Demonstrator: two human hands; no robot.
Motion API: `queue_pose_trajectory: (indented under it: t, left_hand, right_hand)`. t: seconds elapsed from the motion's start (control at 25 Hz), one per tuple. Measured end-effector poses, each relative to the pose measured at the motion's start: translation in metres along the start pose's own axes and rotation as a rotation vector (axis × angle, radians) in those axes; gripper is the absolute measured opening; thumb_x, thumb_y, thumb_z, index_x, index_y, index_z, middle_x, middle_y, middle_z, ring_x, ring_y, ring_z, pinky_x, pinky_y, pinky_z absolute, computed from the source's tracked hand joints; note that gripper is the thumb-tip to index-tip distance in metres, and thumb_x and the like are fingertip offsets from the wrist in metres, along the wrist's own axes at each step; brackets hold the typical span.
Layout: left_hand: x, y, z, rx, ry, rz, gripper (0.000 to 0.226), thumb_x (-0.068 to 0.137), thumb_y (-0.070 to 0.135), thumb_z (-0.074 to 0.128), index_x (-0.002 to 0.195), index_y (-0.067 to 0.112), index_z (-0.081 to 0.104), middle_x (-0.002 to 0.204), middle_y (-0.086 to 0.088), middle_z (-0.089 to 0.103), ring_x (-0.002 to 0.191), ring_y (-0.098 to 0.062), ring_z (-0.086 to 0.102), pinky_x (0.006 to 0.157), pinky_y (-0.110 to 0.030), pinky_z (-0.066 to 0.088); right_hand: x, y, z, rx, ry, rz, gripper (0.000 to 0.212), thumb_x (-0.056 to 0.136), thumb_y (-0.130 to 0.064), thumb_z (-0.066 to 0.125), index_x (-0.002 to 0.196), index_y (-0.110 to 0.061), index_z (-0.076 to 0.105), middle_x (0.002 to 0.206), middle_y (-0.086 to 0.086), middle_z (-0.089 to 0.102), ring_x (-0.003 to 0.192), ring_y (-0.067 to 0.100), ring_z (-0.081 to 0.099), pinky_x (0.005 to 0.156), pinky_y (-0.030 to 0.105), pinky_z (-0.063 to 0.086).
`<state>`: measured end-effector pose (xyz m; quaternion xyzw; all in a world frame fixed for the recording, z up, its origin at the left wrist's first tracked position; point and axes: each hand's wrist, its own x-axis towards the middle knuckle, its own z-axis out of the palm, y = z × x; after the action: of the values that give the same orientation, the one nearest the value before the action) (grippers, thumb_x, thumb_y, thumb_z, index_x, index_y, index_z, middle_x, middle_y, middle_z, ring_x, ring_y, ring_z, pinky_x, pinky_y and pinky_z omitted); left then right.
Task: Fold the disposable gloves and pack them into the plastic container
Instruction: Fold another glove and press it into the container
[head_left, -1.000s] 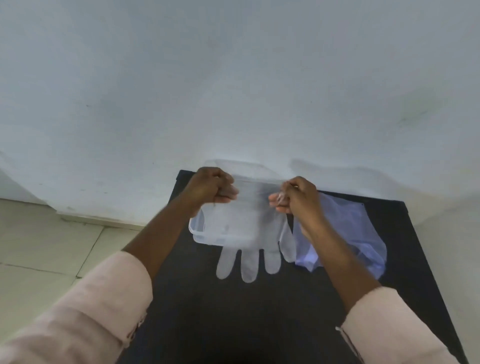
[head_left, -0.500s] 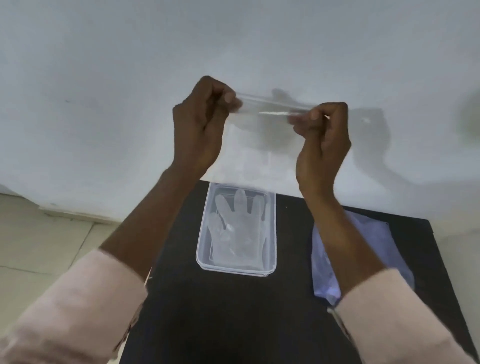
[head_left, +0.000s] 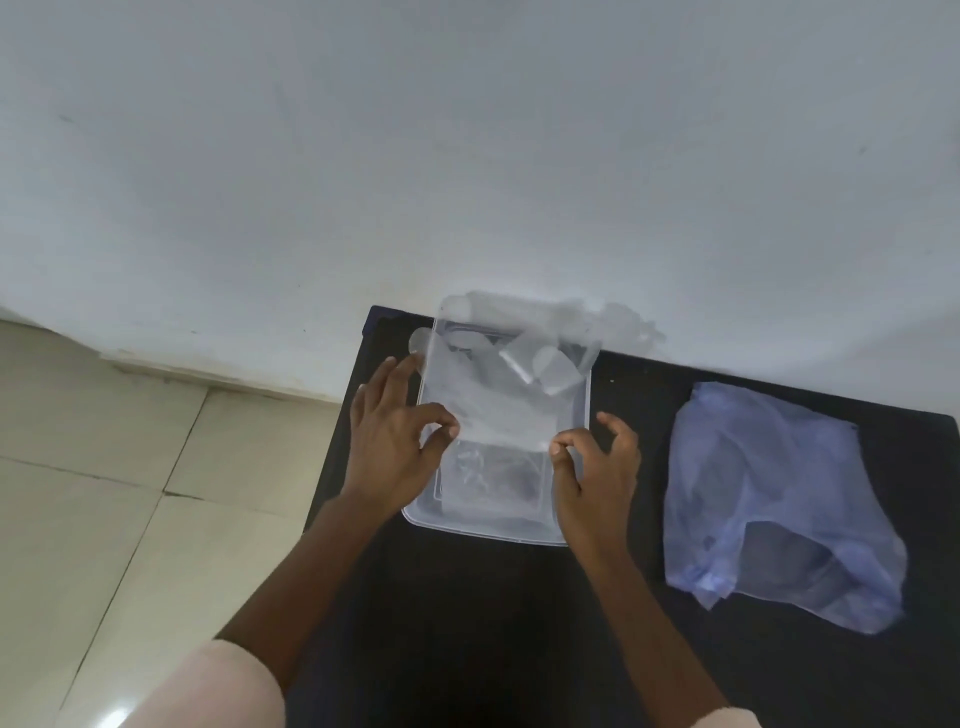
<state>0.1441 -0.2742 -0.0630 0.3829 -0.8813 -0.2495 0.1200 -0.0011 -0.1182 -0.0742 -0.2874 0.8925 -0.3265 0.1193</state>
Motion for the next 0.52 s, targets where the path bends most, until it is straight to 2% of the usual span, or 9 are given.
queue_pose_trajectory:
  t: [0.2, 0.36, 0.52]
  left_hand:
    - [-0.01, 0.003, 0.01, 0.036, -0.006, -0.05, 0.013, 0.084, 0.035, 0.07, 0.075, 0.027, 0.076, 0.152, -0.015, 0.04, 0.143, -0.04, 0.027, 0.108, -0.066, 0.027]
    - [-0.015, 0.008, 0.015, 0.064, -0.031, -0.118, 0.01, 0.084, 0.033, 0.072, 0.077, 0.028, 0.076, 0.157, -0.013, 0.032, 0.147, -0.036, 0.019, 0.114, -0.063, 0.019]
    - [-0.023, 0.017, 0.016, 0.1, 0.031, -0.122, 0.009, 0.083, 0.031, 0.073, 0.074, 0.028, 0.075, 0.156, -0.015, 0.033, 0.146, -0.039, 0.021, 0.113, -0.064, 0.018]
  right_hand:
    - [-0.002, 0.005, 0.005, -0.007, -0.059, 0.052, 0.004, 0.088, -0.019, 0.063, 0.084, -0.02, 0.065, 0.141, 0.014, 0.039, 0.131, 0.031, 0.037, 0.101, 0.044, 0.038]
    - [-0.002, 0.002, 0.002, -0.059, -0.065, 0.03, 0.003, 0.087, -0.017, 0.063, 0.084, -0.02, 0.064, 0.14, 0.015, 0.041, 0.128, 0.032, 0.041, 0.097, 0.046, 0.042]
    - [-0.005, -0.001, -0.004, -0.132, -0.06, -0.011, 0.004, 0.084, -0.015, 0.065, 0.086, -0.018, 0.065, 0.138, 0.016, 0.043, 0.126, 0.033, 0.043, 0.094, 0.045, 0.044]
